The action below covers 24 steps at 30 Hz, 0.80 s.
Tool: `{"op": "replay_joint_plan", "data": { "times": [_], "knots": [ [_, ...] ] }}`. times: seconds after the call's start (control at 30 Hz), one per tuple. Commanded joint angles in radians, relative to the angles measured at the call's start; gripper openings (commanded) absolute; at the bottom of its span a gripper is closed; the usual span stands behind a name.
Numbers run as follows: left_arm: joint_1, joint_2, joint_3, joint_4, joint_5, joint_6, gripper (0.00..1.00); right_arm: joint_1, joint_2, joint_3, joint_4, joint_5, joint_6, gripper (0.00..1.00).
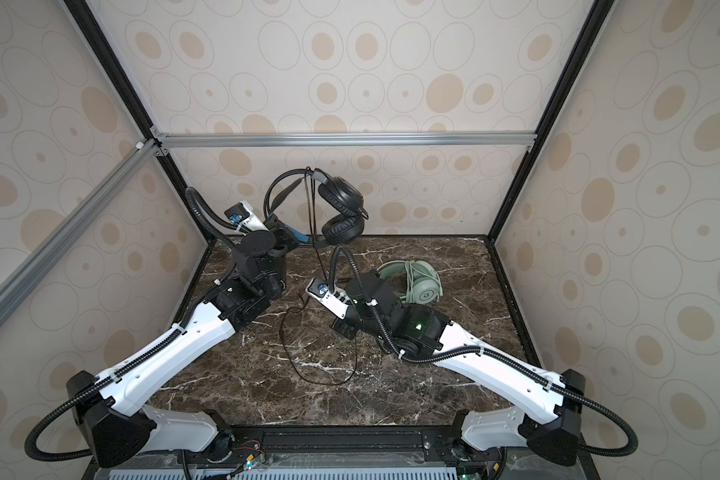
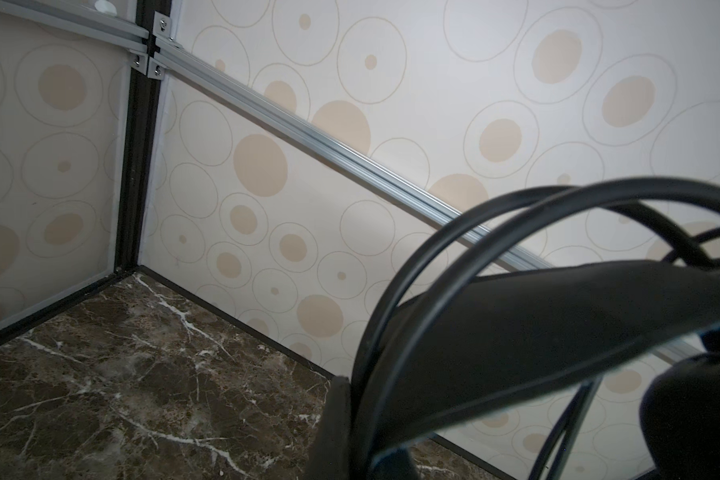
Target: Wrap the headphones
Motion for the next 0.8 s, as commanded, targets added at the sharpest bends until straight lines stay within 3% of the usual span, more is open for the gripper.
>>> {"op": "replay_joint_plan", "data": {
  "times": [0.0, 0.13, 0.5, 0.77],
  "knots": [
    [0.007, -0.016, 0.003, 0.006, -0.043, 0.057, 0.0, 0.012, 0.013, 0.067, -0.066, 0.036, -0.042, 0.0],
    [0.005, -0.03, -0.003, -0.083, -0.014, 0.163, 0.0, 0.012, 0.028, 0.092, -0.093, 0.072, -0.054, 0.0],
    [-0.041, -0.081, 0.017, -0.286, -0.083, 0.496, 0.0, 0.011, 0.028, 0.043, -0.093, 0.139, -0.097, 0.0],
    [-0.044, -0.089, 0.074, -0.433, 0.07, 0.602, 0.0, 0.006, 0.041, 0.035, -0.08, 0.176, -0.122, 0.0]
  ]
}}
